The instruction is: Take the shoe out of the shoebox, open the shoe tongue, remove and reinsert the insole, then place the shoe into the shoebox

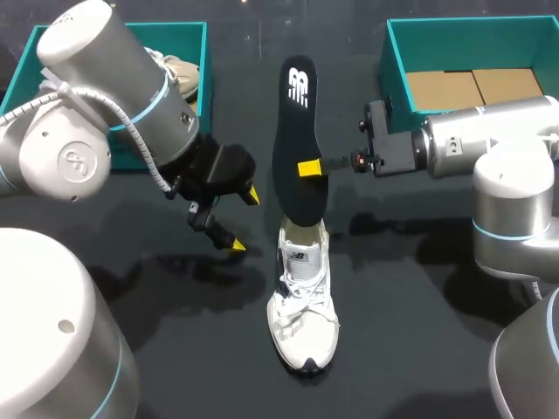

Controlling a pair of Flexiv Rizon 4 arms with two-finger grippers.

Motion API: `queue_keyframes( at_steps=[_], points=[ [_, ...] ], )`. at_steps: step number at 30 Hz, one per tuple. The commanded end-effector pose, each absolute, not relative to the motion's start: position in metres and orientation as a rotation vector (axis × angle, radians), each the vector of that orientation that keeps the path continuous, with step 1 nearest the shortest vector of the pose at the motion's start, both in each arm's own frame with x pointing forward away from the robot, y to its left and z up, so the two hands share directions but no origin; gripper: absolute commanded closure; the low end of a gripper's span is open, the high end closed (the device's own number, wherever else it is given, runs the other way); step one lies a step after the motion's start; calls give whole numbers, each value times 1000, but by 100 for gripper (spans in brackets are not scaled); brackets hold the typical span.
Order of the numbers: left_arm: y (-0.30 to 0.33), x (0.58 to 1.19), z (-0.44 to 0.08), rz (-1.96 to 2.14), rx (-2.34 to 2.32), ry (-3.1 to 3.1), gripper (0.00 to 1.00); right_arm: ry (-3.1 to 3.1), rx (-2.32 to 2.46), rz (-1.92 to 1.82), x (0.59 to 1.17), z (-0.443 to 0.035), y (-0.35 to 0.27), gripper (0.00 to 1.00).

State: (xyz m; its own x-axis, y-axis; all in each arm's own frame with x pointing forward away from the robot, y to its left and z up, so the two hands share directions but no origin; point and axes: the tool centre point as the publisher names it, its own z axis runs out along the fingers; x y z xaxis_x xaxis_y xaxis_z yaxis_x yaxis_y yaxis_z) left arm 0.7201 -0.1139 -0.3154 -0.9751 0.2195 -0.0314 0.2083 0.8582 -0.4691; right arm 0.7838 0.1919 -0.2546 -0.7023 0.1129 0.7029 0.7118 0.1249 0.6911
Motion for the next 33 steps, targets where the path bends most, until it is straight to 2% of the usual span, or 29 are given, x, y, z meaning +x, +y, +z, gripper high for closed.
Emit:
queue_keyframes(
  at_steps=[1, 33],
  points=[
    [-120, 720, -331, 775, -350, -3014, 0, -1893, -795, -1675, 778, -262, 192, 100],
    [-143, 739, -351, 804, -309, -3002, 0, -1865, -762, -1862, 767, -268, 189, 100]
  ],
)
